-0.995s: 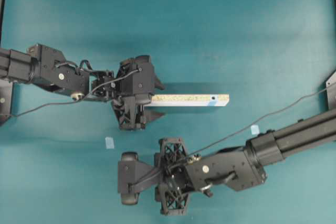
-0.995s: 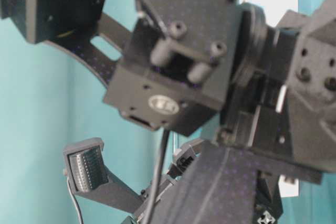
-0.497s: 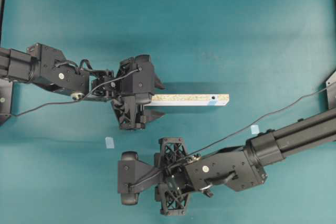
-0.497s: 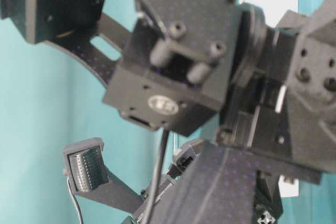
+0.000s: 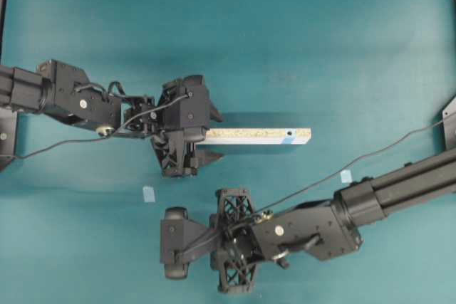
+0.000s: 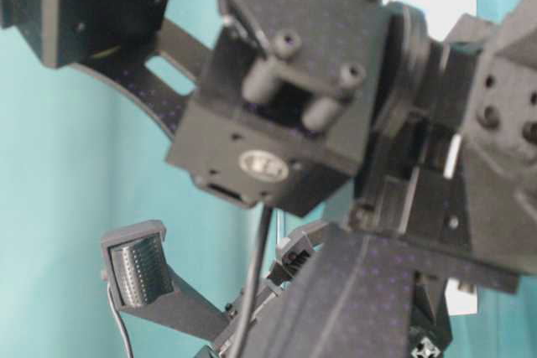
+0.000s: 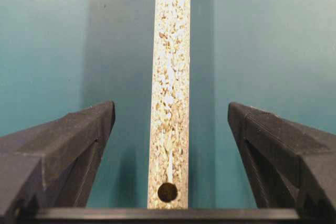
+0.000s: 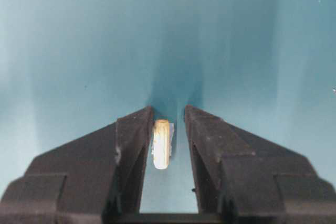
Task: Insert the rod into the hole on the wooden board.
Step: 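Lower the right gripper and close it on the rod, then lift the rod with the right gripper and carry it toward the board's hole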
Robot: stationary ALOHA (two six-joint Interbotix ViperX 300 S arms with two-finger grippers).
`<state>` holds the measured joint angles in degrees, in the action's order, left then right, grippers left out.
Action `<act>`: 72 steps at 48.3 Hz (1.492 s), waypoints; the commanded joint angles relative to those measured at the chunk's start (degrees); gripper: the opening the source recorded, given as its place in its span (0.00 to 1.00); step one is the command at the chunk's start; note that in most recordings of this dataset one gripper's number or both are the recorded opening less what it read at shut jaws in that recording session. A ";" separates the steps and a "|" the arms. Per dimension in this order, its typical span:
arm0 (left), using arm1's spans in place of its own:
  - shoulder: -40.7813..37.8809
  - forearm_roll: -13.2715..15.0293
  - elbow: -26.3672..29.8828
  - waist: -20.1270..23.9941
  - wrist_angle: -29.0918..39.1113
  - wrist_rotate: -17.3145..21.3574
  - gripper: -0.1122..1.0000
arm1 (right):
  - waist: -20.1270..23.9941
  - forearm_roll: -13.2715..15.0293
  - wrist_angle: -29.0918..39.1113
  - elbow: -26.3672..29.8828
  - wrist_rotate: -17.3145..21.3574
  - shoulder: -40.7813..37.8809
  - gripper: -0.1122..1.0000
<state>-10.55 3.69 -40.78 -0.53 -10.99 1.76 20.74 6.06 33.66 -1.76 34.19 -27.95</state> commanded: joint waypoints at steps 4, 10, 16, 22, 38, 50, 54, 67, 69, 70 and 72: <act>0.88 -0.09 0.26 -0.26 -0.26 -0.35 1.00 | 0.62 -0.09 -0.18 1.32 0.09 1.14 0.39; 0.88 -0.09 0.26 -0.26 -0.35 -0.35 1.00 | 0.62 -0.09 -0.18 1.32 0.70 1.14 0.39; 0.88 -0.09 0.26 -0.26 -0.35 -0.35 1.00 | 0.70 -0.09 -0.09 1.32 2.46 1.32 0.35; 0.88 -0.09 0.26 -0.26 -0.35 -0.35 1.00 | 0.97 0.00 -0.09 1.32 3.08 1.41 0.22; 0.88 -0.09 0.26 -0.26 -0.26 -0.35 1.00 | 1.05 0.26 -0.09 1.32 2.99 2.37 0.20; 0.88 -0.09 0.26 -0.26 -0.18 -0.35 1.00 | 0.97 5.10 -0.09 0.97 3.16 5.71 0.20; 0.88 -0.09 0.26 -0.26 -0.09 -0.35 1.00 | 0.88 6.77 -0.53 0.35 3.34 7.21 0.20; 0.88 -0.09 0.35 -0.26 0.00 -0.62 1.00 | -0.53 7.47 -6.86 -3.78 3.25 12.48 0.20; 0.88 -0.09 0.35 -0.26 0.00 -0.79 1.00 | -0.79 7.56 -8.79 -5.36 3.25 13.62 0.20; 0.88 -0.09 0.26 -0.26 -0.09 -0.79 1.00 | -0.97 7.56 -9.76 -6.06 3.25 14.24 0.20; 0.88 -0.09 0.26 -0.26 -0.09 -0.79 1.00 | -1.32 7.56 -12.22 -8.17 3.25 15.73 0.20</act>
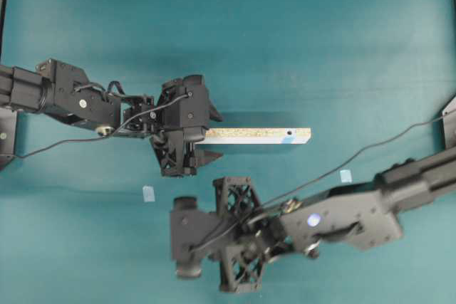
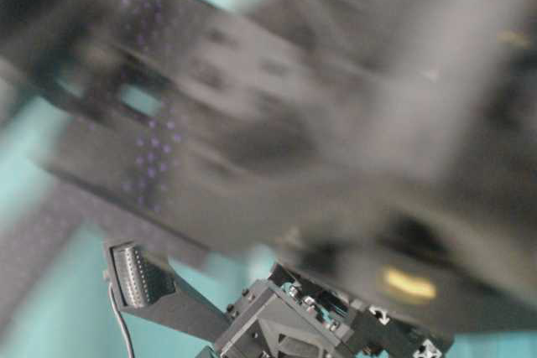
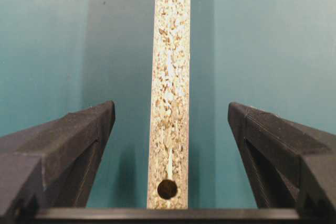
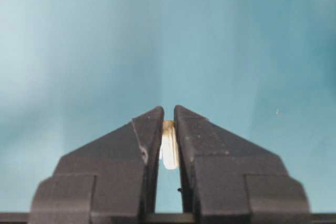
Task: Insert the rod into the hole on the wooden board.
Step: 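Lift the rod with the right gripper and carry it toward the board's hole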
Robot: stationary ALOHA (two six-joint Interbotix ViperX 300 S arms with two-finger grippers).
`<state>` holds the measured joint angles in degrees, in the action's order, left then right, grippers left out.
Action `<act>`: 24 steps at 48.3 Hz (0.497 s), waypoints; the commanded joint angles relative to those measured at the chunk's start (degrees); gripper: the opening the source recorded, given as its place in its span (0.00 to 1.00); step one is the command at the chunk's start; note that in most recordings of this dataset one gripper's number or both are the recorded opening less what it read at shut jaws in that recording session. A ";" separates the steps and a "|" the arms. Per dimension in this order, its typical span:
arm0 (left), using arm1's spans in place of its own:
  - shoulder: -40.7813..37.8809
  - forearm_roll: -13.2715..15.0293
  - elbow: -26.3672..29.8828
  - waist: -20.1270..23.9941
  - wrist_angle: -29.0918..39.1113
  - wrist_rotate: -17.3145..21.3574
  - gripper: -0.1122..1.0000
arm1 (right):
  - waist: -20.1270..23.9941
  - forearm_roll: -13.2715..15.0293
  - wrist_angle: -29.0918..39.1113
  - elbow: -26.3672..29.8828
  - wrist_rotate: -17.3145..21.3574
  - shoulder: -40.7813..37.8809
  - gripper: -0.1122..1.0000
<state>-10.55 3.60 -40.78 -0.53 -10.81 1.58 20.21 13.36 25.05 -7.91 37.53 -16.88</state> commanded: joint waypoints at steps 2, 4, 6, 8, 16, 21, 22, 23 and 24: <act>0.88 0.00 0.26 -0.26 -0.18 -0.62 1.00 | -1.14 0.26 -5.63 -3.87 -0.09 5.89 0.20; 0.88 0.00 0.26 -0.26 -0.26 -0.62 1.00 | -1.49 0.26 -7.47 -5.98 -0.09 7.21 0.20; 0.88 0.00 0.26 -0.26 -0.18 -0.62 1.00 | -1.85 0.26 -9.40 -8.00 -0.09 8.70 0.20; 0.79 0.00 0.26 -0.26 -0.26 -0.62 1.00 | -2.29 0.35 -11.51 -10.02 -0.09 10.20 0.20; 0.26 0.00 0.35 -0.09 -0.26 -0.62 1.00 | -3.52 2.46 -19.34 -18.28 -0.18 16.44 0.20; -0.62 0.00 0.70 0.00 -0.62 -0.53 1.00 | -4.48 3.69 -23.20 -23.73 -0.18 19.95 0.20; -0.70 0.00 0.79 0.00 -0.62 -0.53 1.00 | -4.75 3.87 -23.82 -24.52 -0.18 20.57 0.20; -0.79 0.00 0.88 0.09 -0.62 -0.53 1.00 | -4.92 3.96 -24.43 -25.49 -0.18 21.09 0.20; -0.88 0.00 0.97 0.00 -0.62 -0.53 1.00 | -5.19 4.13 -25.22 -26.28 -0.26 21.71 0.20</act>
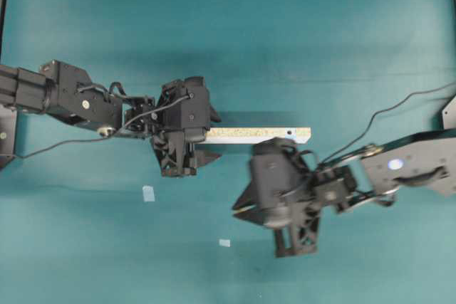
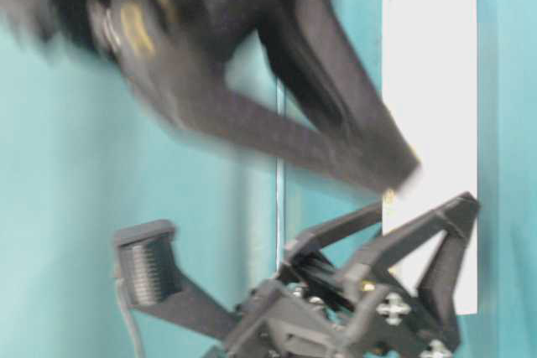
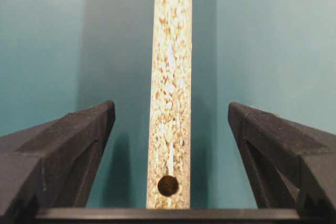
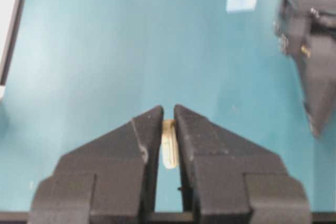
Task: Insert the rod into the hole on the wooden board.
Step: 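Lift the rod with the right gripper and carry it toward the board's hole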
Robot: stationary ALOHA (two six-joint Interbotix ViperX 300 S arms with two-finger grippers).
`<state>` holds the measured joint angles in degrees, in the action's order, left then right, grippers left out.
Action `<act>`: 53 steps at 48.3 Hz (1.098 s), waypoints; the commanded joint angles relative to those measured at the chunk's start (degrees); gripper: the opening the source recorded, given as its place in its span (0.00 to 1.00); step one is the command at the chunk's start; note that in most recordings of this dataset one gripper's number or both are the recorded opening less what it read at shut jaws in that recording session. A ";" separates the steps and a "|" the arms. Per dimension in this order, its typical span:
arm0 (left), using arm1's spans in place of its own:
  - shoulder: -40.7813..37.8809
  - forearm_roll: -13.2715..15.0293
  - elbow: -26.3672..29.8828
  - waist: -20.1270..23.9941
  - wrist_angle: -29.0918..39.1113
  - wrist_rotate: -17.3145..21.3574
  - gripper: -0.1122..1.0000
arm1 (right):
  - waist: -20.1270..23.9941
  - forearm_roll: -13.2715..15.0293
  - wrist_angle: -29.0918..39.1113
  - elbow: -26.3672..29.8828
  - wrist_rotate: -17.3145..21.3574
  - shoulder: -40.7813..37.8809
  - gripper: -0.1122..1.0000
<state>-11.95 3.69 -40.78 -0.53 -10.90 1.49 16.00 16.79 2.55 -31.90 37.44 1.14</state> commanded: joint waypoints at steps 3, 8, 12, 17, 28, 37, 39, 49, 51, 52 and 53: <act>0.35 -0.09 1.23 0.09 -0.62 -0.35 1.00 | -1.85 1.23 -5.36 -4.66 -0.44 5.36 0.20; 0.18 -0.09 1.41 0.09 -1.14 -0.35 1.00 | -3.69 2.11 -11.07 -8.35 -0.53 8.17 0.20; 0.18 -0.09 1.41 0.35 -1.76 -0.26 1.00 | -5.27 2.11 -15.03 -10.81 -0.70 9.76 0.20; 0.18 -0.09 1.41 0.53 -2.20 -0.09 1.00 | -7.21 2.11 -18.02 -13.27 -1.23 11.25 0.20; 0.18 -0.18 1.49 0.62 -2.64 0.26 0.99 | -9.93 2.20 -19.34 -16.08 -3.43 12.83 0.20; 0.00 -0.35 1.14 0.62 -3.52 1.32 0.93 | -12.48 2.11 -22.59 -18.72 -4.31 14.15 0.20; 0.09 -0.35 1.14 0.53 -3.52 1.76 0.92 | -12.83 2.11 -23.38 -19.25 -4.31 14.33 0.20; 0.09 -0.35 1.23 0.53 -3.52 2.81 0.82 | -13.71 2.20 -24.35 -20.92 -4.31 14.85 0.20; 0.00 -0.35 1.32 0.44 -3.52 2.81 0.80 | -13.97 2.11 -24.43 -21.18 -4.31 14.94 0.20; 0.09 -0.35 1.32 0.44 -3.52 2.81 0.78 | -14.06 2.11 -24.35 -21.27 -4.31 14.94 0.20; 0.00 -0.35 1.32 0.35 -3.52 2.81 0.77 | -14.15 2.11 -24.43 -21.45 -4.31 14.94 0.20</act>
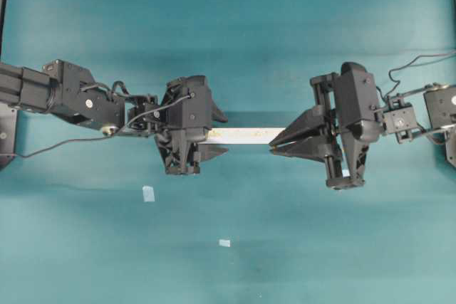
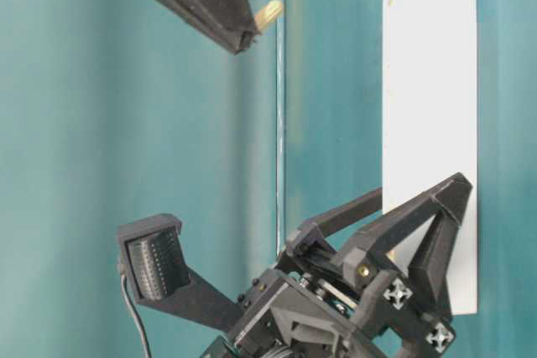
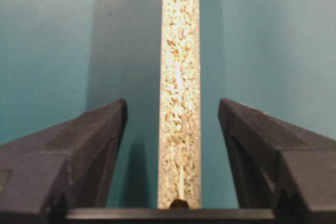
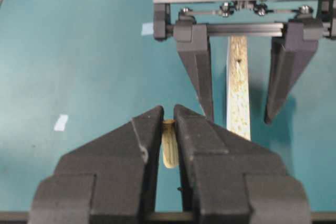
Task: Insert the rod into the hole on the wooden board.
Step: 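Lift the rod with the right gripper and carry it toward the board's hole, then align the held rod over the hole near the board's right end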
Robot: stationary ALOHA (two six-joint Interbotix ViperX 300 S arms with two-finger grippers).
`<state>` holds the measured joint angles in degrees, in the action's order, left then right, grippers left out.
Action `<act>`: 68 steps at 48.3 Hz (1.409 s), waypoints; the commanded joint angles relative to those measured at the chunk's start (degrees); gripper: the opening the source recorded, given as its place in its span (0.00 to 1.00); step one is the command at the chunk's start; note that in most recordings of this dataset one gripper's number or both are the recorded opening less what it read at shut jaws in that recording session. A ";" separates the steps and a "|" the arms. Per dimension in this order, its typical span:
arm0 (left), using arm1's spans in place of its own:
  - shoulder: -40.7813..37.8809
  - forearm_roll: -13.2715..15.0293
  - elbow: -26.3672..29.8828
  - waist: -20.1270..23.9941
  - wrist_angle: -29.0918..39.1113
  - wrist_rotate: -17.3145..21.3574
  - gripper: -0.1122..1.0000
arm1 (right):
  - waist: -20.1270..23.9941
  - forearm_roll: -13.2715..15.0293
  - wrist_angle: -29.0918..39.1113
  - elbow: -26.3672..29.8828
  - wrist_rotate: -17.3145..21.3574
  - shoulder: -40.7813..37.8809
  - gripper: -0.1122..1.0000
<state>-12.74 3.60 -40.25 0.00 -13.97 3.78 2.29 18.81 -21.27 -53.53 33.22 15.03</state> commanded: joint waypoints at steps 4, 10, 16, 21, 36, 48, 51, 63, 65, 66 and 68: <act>0.79 -0.26 0.62 -0.35 -0.44 0.53 0.73 | -0.88 0.18 -0.62 -0.09 -0.18 1.23 0.20; 0.79 -0.26 0.44 -0.53 -0.35 0.44 0.70 | -1.67 0.09 -0.62 -0.35 -0.26 1.58 0.20; 0.79 -0.18 0.26 -0.53 -0.26 0.44 0.69 | -2.20 0.18 -0.62 -0.62 -0.26 1.67 0.20; 0.70 -0.26 0.09 -0.53 -0.26 0.44 0.69 | -2.29 0.09 -0.79 -0.79 -0.26 1.67 0.20; 0.79 -0.26 -0.35 -0.53 -0.26 0.62 0.54 | -2.46 0.09 -1.14 -0.88 -0.26 1.67 0.20; 0.79 -0.26 -0.35 -0.62 -0.35 0.62 0.49 | -3.08 0.18 -2.46 -1.93 -0.35 1.67 0.20; 0.79 -0.18 -0.35 -0.53 -0.35 0.62 0.47 | -3.34 0.09 -3.69 -2.46 -0.35 1.67 0.20; 0.79 -0.26 -0.35 -0.53 -0.53 0.70 0.39 | -4.22 0.09 -7.29 -4.39 -2.90 1.67 0.20; 0.79 -0.26 -0.35 -0.53 -0.44 0.70 0.39 | -4.48 0.00 -7.65 -4.66 -3.78 1.67 0.20; 0.79 -0.26 -0.35 -0.53 -0.44 0.70 0.39 | -4.57 -0.18 -7.91 -4.75 -4.31 1.67 0.20; 0.79 -0.26 -0.44 -0.53 -0.44 0.70 0.39 | -4.83 -0.35 -8.53 -5.10 -5.01 1.58 0.20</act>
<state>-12.83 3.52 -40.96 -0.35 -13.97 3.96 -1.93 18.81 -28.30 -58.71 29.09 15.73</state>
